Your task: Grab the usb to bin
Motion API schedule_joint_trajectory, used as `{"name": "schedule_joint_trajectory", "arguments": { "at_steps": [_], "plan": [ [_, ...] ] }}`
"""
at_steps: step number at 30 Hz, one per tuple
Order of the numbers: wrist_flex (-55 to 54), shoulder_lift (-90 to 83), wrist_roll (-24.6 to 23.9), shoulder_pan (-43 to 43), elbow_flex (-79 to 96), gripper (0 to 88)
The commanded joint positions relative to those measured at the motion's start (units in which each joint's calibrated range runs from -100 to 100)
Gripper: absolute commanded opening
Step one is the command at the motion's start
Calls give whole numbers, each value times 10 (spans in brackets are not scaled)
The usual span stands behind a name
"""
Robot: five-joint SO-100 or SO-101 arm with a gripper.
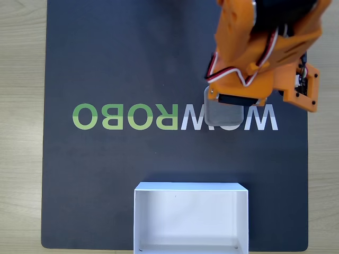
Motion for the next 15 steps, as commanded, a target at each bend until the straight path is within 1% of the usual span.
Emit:
{"name": "schedule_joint_trajectory", "arguments": {
  "at_steps": [1, 4, 8, 10, 15],
  "plan": [
    [4, -47, 68, 5, 27, 30],
    [4, -53, 93, 1, 58, 30],
    [14, -50, 109, 2, 66, 41],
    [34, -47, 113, 1, 58, 95],
    [70, -47, 108, 0, 58, 333]
  ]
}}
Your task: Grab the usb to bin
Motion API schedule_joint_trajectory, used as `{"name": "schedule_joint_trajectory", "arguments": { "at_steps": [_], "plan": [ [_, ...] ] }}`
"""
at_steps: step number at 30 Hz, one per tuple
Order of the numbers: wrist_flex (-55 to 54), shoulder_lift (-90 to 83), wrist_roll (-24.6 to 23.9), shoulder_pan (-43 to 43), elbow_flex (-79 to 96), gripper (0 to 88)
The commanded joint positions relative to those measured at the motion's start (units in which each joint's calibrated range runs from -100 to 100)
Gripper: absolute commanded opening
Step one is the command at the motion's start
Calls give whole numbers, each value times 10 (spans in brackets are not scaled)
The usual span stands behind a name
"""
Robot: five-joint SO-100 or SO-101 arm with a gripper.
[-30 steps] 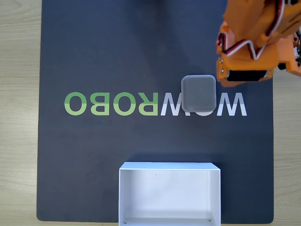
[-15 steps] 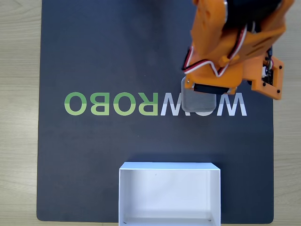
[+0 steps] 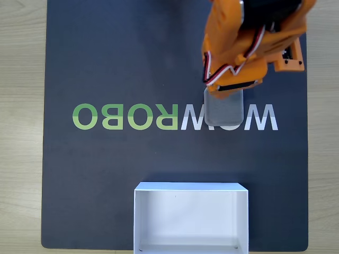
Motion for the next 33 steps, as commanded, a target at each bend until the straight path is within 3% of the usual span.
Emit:
{"name": "schedule_joint_trajectory", "arguments": {
  "at_steps": [1, 5, 9, 27, 33],
  "plan": [
    [21, -24, -1, -3, -9, 381],
    [22, -22, -1, -3, -5, 543],
    [18, 2, -2, -9, -5, 618],
    [-79, 141, -3, -36, -9, 620],
    [-79, 173, -41, -34, -9, 620]
  ]
}}
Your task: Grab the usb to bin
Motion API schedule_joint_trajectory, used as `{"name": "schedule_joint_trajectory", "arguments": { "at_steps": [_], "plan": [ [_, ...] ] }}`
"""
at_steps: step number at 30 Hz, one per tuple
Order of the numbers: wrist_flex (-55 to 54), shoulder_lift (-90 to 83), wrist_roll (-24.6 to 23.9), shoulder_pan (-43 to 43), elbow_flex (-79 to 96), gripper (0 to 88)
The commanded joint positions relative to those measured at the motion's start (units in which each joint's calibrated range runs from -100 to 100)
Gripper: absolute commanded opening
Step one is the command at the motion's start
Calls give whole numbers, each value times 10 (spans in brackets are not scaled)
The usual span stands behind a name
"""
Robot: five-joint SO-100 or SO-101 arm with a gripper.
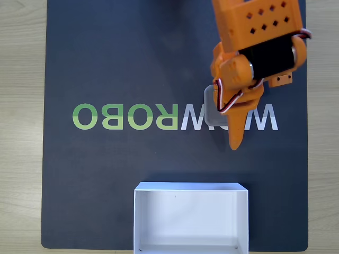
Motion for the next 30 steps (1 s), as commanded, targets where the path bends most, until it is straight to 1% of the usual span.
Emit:
{"name": "schedule_joint_trajectory", "arguments": {
  "at_steps": [1, 9, 21, 23, 25, 30],
  "plan": [
    [-3, 7, -15, 3, -11, 620],
    [-35, 33, -19, 0, -11, 619],
    [-34, 40, -19, -3, -11, 609],
    [-35, 37, -19, -2, -11, 570],
    [-36, 36, -19, 1, -19, 512],
    [-36, 42, -19, 4, -47, 326]
  ]
}}
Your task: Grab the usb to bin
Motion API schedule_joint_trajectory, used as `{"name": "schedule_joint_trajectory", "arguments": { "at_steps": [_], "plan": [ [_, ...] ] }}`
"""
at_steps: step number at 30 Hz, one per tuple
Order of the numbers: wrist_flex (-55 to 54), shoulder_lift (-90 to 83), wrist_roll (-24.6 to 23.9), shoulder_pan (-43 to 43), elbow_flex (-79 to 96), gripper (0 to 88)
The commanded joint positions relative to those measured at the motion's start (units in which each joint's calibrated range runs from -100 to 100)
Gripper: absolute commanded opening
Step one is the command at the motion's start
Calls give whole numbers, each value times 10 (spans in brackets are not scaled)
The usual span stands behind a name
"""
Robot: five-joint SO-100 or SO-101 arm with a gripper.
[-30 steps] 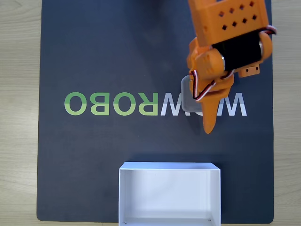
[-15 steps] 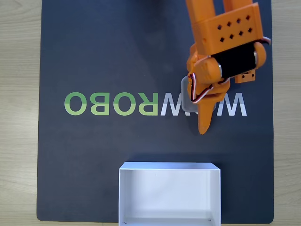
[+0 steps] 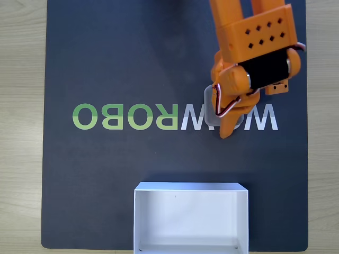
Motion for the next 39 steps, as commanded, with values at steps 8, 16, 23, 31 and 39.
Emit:
{"name": "schedule_joint_trajectory", "arguments": {
  "at_steps": [8, 16, 23, 31, 39],
  "plan": [
    [-6, -3, 1, 4, -23, 41],
    [-14, -73, 4, 5, -32, 21],
    [-17, -238, 4, 7, -32, 21],
    [-60, -412, 3, 77, -33, 16],
    [-136, -535, 4, 191, -23, 17]
  ]
}}
